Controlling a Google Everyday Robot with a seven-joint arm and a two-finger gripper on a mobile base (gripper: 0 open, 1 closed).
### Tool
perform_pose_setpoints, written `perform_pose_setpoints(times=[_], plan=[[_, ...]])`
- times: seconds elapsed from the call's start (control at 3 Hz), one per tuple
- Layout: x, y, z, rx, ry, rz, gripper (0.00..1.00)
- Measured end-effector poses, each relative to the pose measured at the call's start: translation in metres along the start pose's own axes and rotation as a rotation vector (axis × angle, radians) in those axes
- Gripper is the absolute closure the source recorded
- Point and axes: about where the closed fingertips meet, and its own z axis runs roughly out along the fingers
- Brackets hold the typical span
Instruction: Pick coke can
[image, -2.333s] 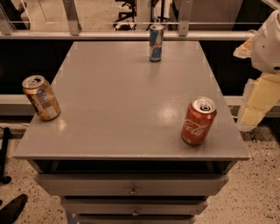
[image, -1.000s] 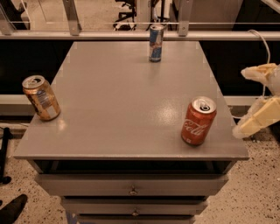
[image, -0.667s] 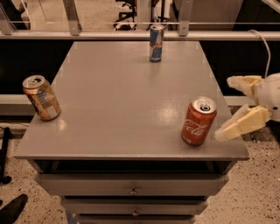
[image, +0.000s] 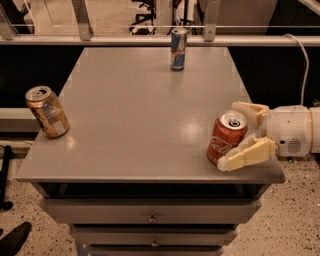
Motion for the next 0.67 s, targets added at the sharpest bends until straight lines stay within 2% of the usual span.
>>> perform_pose_setpoints(times=[0.33,0.67], plan=[[0.007,0.008,0.011,-0.019,-0.039,0.024,0.25],[0.017,0.006,0.014,-0.006,-0.063,0.044,0.57]])
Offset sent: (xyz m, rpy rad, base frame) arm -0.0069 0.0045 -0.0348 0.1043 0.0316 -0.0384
